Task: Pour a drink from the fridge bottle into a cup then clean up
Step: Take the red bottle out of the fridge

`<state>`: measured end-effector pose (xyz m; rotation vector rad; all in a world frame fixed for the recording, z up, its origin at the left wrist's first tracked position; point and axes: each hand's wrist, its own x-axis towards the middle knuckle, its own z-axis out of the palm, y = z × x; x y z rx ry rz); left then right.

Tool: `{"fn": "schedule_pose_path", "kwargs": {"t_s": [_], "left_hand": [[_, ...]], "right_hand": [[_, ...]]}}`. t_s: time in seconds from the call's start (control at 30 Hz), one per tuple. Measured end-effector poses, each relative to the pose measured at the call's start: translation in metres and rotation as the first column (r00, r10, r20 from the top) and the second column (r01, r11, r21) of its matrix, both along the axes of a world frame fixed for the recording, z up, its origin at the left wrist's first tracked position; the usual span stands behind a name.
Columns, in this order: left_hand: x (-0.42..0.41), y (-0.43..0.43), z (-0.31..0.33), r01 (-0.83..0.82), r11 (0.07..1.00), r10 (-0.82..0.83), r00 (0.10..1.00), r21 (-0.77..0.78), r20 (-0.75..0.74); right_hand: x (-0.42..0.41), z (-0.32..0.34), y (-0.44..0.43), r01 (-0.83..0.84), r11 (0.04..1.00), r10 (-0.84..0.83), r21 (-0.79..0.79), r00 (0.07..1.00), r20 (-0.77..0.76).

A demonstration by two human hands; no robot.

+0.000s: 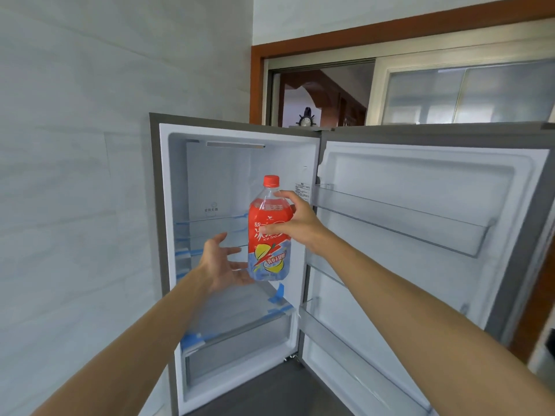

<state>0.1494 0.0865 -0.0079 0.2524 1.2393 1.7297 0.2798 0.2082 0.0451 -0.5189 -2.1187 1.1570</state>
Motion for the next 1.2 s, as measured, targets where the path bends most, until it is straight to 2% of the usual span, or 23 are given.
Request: {"fn": "schedule_pose_path", "kwargs": {"t_s": [0.5,0.7,0.97,1.2], "left_hand": [[0.031,-0.044,-0.001,0.119,0.988,-0.121,0.993,0.102,0.012],[0.026,-0.064,-0.009,0.228,0.967,-0.232,0.973,0.111,0.020],[0.031,-0.084,-0.022,0.391,0.916,-0.394,0.919,0.086,0.024],[0.080,-0.086,-0.034,0.536,0.841,-0.540,0.839,0.067,0.065]], "right_hand": [[0.052,0.020,-0.064,0.131,0.991,-0.131,-0.003,0.991,-0.021],[0.062,0.013,-0.097,0.197,0.979,-0.199,-0.052,0.980,-0.029],[0.085,0.002,-0.151,0.353,0.932,-0.357,-0.082,0.934,-0.028],[0.143,-0.007,-0.187,0.476,0.874,-0.479,-0.098,0.878,-0.014]]}}
